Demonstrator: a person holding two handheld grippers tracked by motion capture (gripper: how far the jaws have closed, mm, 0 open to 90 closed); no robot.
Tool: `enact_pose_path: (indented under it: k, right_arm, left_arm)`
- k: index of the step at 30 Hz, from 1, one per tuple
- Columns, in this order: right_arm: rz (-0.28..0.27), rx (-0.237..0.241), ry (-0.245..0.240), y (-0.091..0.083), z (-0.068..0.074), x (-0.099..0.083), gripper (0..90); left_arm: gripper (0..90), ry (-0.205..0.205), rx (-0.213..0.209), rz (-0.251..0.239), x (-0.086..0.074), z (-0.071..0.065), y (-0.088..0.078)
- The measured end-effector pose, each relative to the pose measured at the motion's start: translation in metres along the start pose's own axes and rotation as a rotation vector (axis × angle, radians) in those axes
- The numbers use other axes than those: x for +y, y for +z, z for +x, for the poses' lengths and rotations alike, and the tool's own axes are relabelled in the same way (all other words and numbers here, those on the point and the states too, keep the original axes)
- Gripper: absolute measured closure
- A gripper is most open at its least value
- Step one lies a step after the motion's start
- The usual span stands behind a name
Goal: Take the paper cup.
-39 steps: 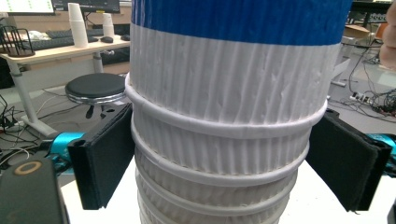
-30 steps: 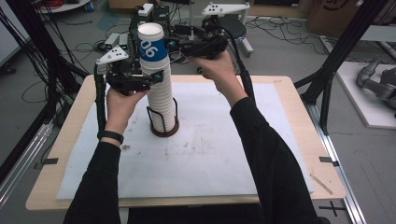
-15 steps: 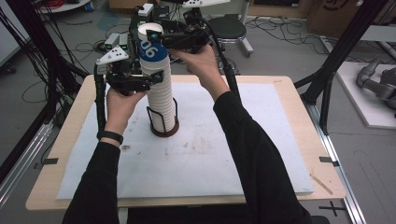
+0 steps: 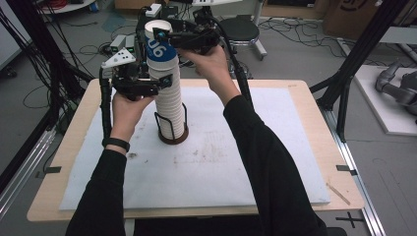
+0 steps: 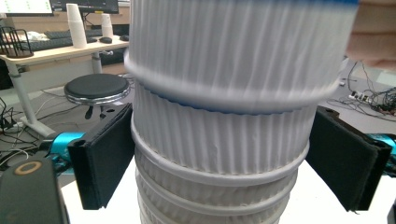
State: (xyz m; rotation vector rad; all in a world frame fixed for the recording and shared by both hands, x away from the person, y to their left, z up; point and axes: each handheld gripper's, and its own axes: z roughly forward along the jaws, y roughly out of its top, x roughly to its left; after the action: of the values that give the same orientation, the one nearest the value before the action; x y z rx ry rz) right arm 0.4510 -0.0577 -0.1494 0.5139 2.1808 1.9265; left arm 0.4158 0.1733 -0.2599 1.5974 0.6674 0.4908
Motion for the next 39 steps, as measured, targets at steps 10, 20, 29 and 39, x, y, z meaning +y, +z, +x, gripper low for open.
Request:
enact_pose_path:
  k: [10,20,29,39]
  right_arm:
    - [-0.041,-0.013,-0.041,-0.006,0.009,0.014,32.9]
    - [-0.124,-0.028,-0.083,-0.020,0.018,0.027,32.9]
    - [-0.175,-0.027,-0.098,-0.035,0.023,0.035,32.9]
    - [-0.174,-0.030,-0.124,-0.059,0.025,0.038,32.9]
  left_arm:
    - [12.7,0.004,-0.002,0.001,0.000,0.000,0.000]
    - [12.8,0.002,0.000,-0.002,0.000,0.000,0.001]
    - [12.7,0.006,0.003,0.000,0.000,0.000,0.001]
    - [12.7,0.007,0.006,0.009,0.001,-0.001,0.000]
